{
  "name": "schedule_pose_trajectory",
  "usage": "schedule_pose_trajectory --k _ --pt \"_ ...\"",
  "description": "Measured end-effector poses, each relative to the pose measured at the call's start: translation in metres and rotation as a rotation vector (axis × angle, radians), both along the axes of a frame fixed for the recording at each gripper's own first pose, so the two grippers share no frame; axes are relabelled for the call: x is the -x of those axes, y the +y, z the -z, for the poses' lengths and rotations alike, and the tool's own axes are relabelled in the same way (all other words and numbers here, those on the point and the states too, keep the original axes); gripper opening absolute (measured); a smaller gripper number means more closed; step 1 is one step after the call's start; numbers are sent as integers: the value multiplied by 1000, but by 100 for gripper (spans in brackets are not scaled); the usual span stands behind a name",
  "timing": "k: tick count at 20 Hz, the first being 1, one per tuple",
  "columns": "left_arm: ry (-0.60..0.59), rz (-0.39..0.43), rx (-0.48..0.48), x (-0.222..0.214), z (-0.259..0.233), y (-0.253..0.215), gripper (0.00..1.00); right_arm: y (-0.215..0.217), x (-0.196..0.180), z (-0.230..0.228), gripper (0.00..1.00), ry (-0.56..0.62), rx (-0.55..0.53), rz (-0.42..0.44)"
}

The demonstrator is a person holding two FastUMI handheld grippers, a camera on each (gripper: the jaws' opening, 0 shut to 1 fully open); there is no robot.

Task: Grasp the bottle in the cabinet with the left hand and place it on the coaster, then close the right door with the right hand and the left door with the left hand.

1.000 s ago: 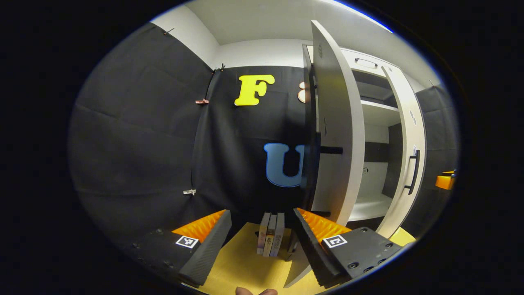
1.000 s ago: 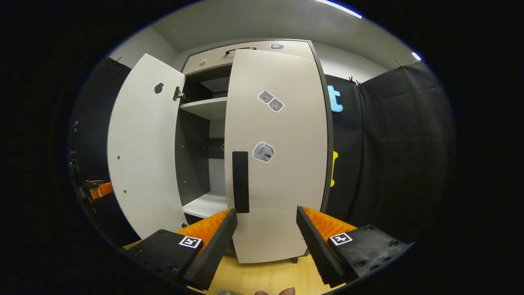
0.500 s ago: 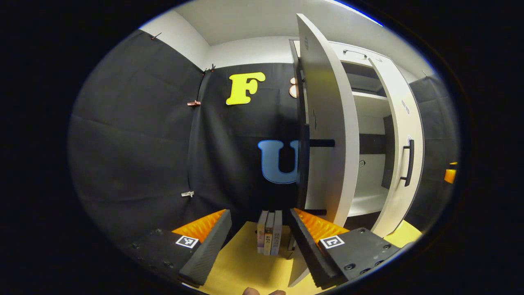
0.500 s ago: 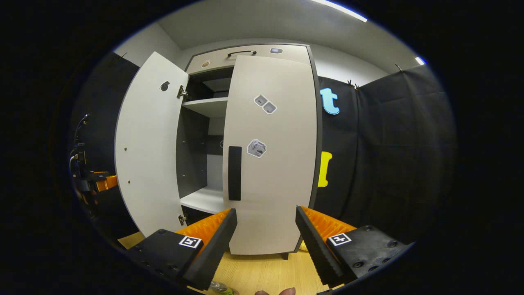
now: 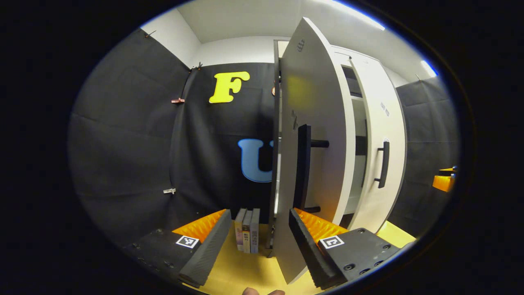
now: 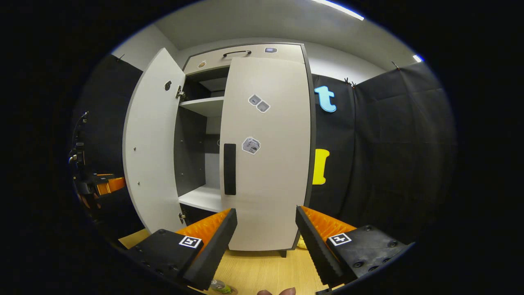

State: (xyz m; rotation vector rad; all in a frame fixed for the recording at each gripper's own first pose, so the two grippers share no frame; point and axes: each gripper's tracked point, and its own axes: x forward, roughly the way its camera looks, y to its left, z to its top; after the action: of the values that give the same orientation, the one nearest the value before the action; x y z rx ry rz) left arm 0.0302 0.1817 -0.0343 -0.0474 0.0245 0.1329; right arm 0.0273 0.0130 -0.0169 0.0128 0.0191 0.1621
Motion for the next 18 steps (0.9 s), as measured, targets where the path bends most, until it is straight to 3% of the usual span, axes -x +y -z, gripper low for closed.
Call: schedule_pose_trajectory --k 8,9,11,14,15,18 --pt "-1 119 7 -23 -2 -64 92 -25 5 1 96 2 -7 36" --pt "-6 128 7 -28 -3 -73 87 -30 6 1 96 1 -8 42" --pt "-15 156 14 -40 -4 -92 93 -38 7 0 96 0 -9 56" --pt "-21 190 38 -59 -4 -118 89 -49 9 -1 96 2 -15 74" --pt "-23 196 43 -65 -3 -124 94 -52 10 -1 96 2 -16 80" --pt "-26 207 51 -77 -3 -136 94 -62 9 0 96 2 -6 93"
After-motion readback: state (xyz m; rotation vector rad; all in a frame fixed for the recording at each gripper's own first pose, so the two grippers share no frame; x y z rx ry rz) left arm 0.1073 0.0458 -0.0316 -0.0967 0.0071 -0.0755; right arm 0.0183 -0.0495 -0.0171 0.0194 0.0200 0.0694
